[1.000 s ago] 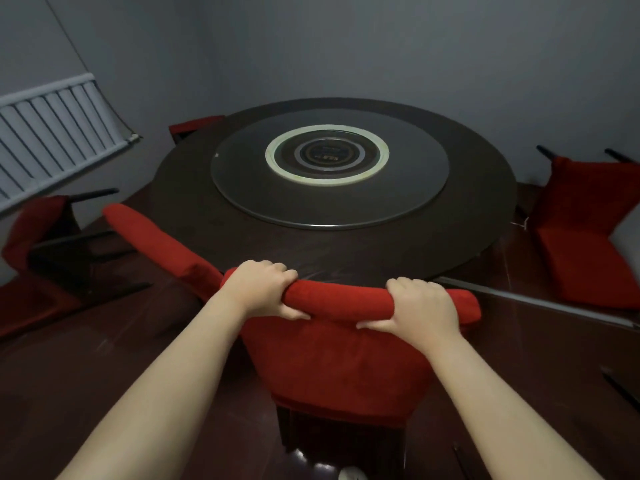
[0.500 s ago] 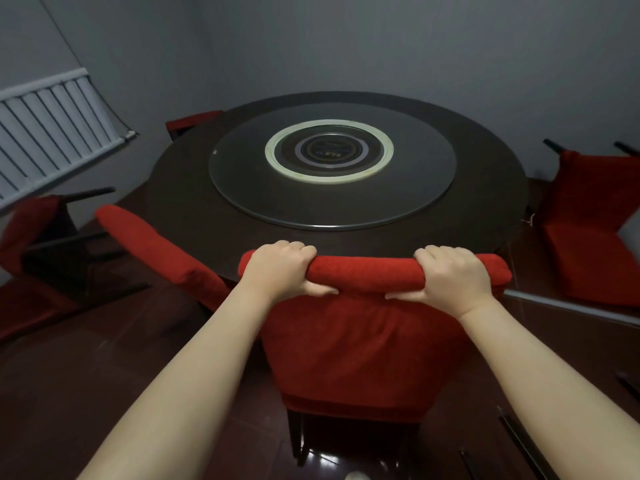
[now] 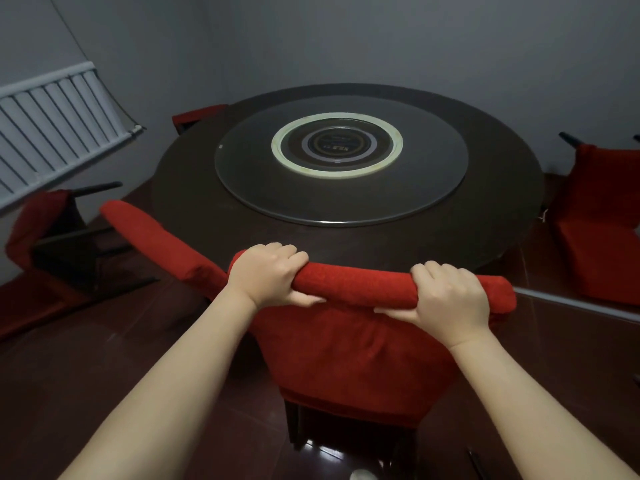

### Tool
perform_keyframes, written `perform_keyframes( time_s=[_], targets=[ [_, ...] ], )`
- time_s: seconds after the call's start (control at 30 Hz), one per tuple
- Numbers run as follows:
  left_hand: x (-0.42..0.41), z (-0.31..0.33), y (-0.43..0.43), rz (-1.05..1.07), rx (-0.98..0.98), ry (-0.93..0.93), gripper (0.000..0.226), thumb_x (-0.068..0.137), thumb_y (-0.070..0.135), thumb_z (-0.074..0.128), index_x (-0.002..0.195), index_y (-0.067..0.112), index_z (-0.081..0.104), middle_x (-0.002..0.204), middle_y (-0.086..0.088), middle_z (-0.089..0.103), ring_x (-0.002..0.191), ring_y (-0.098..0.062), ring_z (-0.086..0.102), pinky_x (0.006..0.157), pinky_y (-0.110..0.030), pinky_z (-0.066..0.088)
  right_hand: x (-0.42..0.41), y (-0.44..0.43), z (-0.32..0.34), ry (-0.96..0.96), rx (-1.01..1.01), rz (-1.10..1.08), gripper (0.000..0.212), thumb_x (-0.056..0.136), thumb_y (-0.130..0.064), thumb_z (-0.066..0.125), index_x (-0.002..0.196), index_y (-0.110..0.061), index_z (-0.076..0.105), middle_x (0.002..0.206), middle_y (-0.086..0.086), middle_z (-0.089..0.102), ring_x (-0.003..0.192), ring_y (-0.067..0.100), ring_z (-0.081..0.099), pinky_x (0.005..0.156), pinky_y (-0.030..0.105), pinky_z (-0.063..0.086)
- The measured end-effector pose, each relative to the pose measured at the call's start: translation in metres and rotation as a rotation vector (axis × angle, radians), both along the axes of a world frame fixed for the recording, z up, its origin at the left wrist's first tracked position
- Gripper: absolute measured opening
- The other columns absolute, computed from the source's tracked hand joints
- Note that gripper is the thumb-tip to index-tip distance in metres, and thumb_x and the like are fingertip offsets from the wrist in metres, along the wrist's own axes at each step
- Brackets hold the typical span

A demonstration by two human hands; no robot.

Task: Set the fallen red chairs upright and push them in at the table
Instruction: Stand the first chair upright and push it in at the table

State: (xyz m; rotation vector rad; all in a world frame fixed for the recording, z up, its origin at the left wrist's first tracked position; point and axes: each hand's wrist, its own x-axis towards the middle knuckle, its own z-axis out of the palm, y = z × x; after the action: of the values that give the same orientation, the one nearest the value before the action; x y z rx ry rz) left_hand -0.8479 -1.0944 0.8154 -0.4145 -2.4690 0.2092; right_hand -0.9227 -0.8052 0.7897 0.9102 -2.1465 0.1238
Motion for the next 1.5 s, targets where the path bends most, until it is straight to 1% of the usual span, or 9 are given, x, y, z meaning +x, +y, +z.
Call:
perform_keyframes(
  time_s=[0.07,0.23,0.4,0.57,0.67,0.9,1.07,1.17,1.5],
  targets=[
    [0.003,-0.004,0.0,0.01,0.01,0.01,0.068,0.067,0.08,0.05,0.063,0.012,0.055,0.056,-0.002,0.052,0.047,-0.024,0.052,0.041,-0.028,0.037,0.005,-0.001,-0.003,0.017,-0.015,-0.01,0.075,0.072,-0.087,0.049,0.063,-0.012,0.047,0.057,0.002,0.043,0.048,0.022,0.046,0.046,0.033,0.036],
    [0.016,-0.015,0.012,0.066,0.073,0.017,0.068,0.065,0.08,0.054,0.063,0.012,0.052,0.057,-0.003,0.05,0.048,-0.025,0.051,0.042,-0.031,0.041,0.015,0.004,-0.009,0.057,-0.022,0.007,0.076,0.073,-0.086,0.049,0.063,-0.011,0.049,0.057,0.003,0.043,0.048,0.022,0.045,0.045,0.032,0.036],
    [0.027,-0.018,0.024,0.112,0.115,0.053,0.065,0.061,0.075,0.06,0.061,0.01,0.052,0.055,-0.005,0.049,0.048,-0.026,0.05,0.042,-0.032,0.04,0.016,0.009,-0.011,0.107,-0.009,-0.004,0.076,0.074,-0.086,0.048,0.064,-0.011,0.052,0.059,0.005,0.045,0.05,0.025,0.047,0.047,0.035,0.037],
    [0.022,-0.015,0.045,0.143,0.14,0.103,0.066,0.066,0.078,0.057,0.06,0.012,0.049,0.055,-0.004,0.049,0.048,-0.025,0.049,0.043,-0.031,0.035,-0.005,0.027,-0.003,0.101,0.041,0.003,0.077,0.075,-0.085,0.046,0.071,-0.009,0.057,0.063,0.008,0.05,0.053,0.028,0.051,0.05,0.037,0.04],
    [0.019,-0.016,0.054,0.142,0.146,0.119,0.066,0.067,0.078,0.057,0.061,0.013,0.048,0.056,-0.004,0.05,0.048,-0.025,0.049,0.043,-0.032,0.038,-0.012,0.035,0.002,0.092,0.049,0.008,0.079,0.075,-0.086,0.045,0.072,-0.008,0.058,0.064,0.008,0.05,0.054,0.029,0.051,0.05,0.037,0.041],
    [0.051,-0.033,0.059,0.074,0.132,0.158,0.068,0.076,0.08,0.049,0.062,0.013,0.048,0.057,-0.004,0.045,0.049,-0.025,0.046,0.045,-0.034,0.035,0.022,0.046,-0.019,0.045,0.002,0.011,0.083,0.073,-0.089,0.043,0.072,-0.007,0.057,0.066,0.01,0.048,0.056,0.03,0.048,0.053,0.039,0.036],
    [0.092,-0.048,0.058,0.082,0.126,0.051,0.068,0.072,0.08,0.053,0.061,0.013,0.051,0.057,-0.002,0.046,0.048,-0.023,0.044,0.043,-0.033,0.034,0.071,0.048,-0.039,0.01,-0.011,0.033,0.08,0.071,-0.088,0.048,0.071,-0.009,0.059,0.064,0.006,0.048,0.053,0.025,0.045,0.051,0.034,0.033],
    [0.112,-0.052,0.058,0.093,0.102,-0.019,0.066,0.067,0.08,0.057,0.061,0.014,0.051,0.057,-0.001,0.046,0.047,-0.022,0.044,0.043,-0.031,0.033,0.097,0.047,-0.047,-0.008,-0.014,0.045,0.078,0.071,-0.086,0.051,0.07,-0.009,0.06,0.063,0.005,0.047,0.052,0.024,0.045,0.05,0.033,0.036],
    [0.145,-0.046,0.064,0.121,0.07,-0.205,0.068,0.06,0.082,0.06,0.068,0.015,0.055,0.062,0.001,0.05,0.052,-0.021,0.049,0.047,-0.029,0.031,0.131,0.052,-0.055,-0.052,0.019,0.053,0.075,0.075,-0.083,0.05,0.071,-0.009,0.06,0.064,0.004,0.049,0.052,0.022,0.047,0.049,0.032,0.039]
  ],
)
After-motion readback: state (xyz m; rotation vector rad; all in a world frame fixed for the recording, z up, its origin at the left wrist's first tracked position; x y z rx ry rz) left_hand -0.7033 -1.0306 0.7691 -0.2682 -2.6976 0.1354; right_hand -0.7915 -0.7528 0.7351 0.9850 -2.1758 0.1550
